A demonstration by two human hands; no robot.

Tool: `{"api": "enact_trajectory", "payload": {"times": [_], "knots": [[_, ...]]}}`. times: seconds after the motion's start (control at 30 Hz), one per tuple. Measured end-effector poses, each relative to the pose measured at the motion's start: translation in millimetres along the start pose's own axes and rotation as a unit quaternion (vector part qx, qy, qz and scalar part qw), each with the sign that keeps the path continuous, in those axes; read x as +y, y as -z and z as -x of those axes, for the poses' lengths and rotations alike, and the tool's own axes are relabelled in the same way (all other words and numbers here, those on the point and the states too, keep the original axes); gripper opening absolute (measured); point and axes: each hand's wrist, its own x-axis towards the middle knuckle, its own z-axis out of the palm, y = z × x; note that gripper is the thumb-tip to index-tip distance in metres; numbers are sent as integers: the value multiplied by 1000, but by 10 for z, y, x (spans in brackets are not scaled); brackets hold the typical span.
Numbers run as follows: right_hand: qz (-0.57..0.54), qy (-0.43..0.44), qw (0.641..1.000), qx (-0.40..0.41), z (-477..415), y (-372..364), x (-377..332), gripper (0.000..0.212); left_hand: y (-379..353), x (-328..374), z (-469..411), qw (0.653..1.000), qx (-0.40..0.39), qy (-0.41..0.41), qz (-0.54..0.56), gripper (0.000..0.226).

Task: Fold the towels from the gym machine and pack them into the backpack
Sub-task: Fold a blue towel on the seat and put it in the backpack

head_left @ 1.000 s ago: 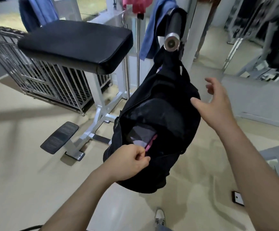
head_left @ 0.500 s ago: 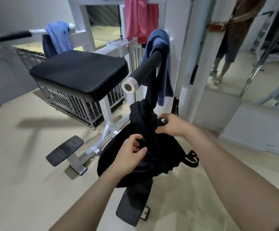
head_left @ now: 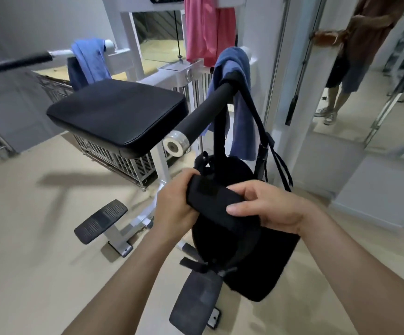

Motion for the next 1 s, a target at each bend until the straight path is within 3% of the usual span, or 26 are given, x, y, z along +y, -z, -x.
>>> {"api": "enact_trajectory", "payload": {"times": [0.2, 0.37, 0.57, 0.7, 0.8, 0.9, 1.0], "knots": [[16, 178, 980, 90, 115, -326, -801, 10, 519, 388, 57, 987, 146, -70, 19, 51], [-1, 267, 948, 172, 9, -542, -1192, 17, 914, 680, -233, 972, 185, -136, -48, 42], [-74, 279, 917, 277, -92, -461, -1415, 29, 1090, 942, -828, 973, 69, -117, -188, 26], [-90, 274, 903, 319, -206, -245, -1277, 26, 986, 996, -996, 952, -14, -108, -285, 21], [36, 244, 912, 327, -371, 1, -1074, 29, 913, 1048, -1098, 932, -67, -93, -343, 22], [211, 221, 918, 254, -470, 227, -1080, 31, 858, 1135, -1210, 913, -91, -68, -392, 42], [360, 231, 881, 204, -500, 573, -1226, 36, 664, 1204, -1378, 896, -69, -56, -434, 47]]}}
